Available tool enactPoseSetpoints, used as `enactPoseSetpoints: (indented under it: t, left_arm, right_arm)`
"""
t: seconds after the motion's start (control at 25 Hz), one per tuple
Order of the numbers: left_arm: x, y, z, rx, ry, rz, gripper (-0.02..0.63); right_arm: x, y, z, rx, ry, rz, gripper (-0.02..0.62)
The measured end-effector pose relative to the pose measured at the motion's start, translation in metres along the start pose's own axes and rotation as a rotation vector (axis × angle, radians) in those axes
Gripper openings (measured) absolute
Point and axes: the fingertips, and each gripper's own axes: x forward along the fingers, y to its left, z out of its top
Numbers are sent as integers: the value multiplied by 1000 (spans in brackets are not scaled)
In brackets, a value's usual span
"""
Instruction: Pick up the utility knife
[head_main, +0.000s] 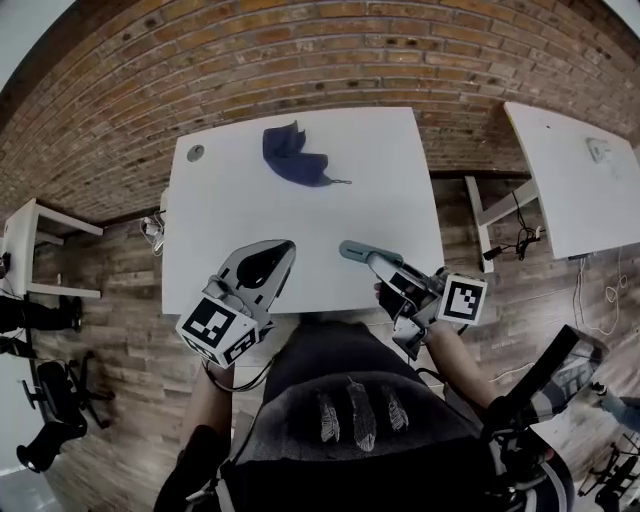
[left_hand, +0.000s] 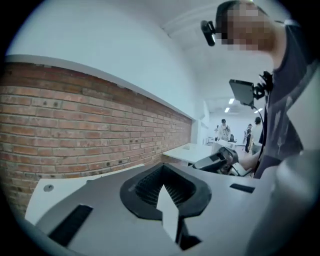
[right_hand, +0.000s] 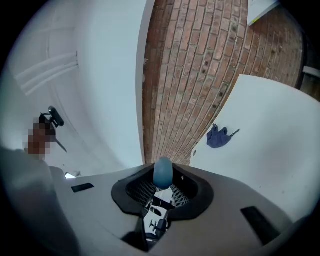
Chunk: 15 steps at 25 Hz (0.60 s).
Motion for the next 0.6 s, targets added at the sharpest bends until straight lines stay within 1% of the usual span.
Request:
enactPoseSetpoints:
  t: [0.12, 0.24, 0.32, 0.4, 0.48, 0.6]
  left_arm:
    - [-5, -7, -2, -27, 0, 38, -3]
    - [-13, -19, -16, -46, 34, 82, -3]
    - [-23, -25, -26, -90, 51, 108, -3]
    - [-35, -26, -32, -156, 49, 125, -3]
    - [-48, -23, -37, -203, 41, 144, -3]
    - [-60, -17, -41, -240, 20, 157, -3]
  right_arm:
    - [-3, 0, -7, 17, 24, 18, 69]
    - [-4, -9, -20, 59, 60, 21, 69]
    - [-3, -15, -30, 88, 83, 30, 69]
    - [2, -14, -37, 112, 107, 53, 69]
    - [10, -8, -45, 110, 134, 62, 69]
    - [19, 0, -53, 53, 174, 22, 69]
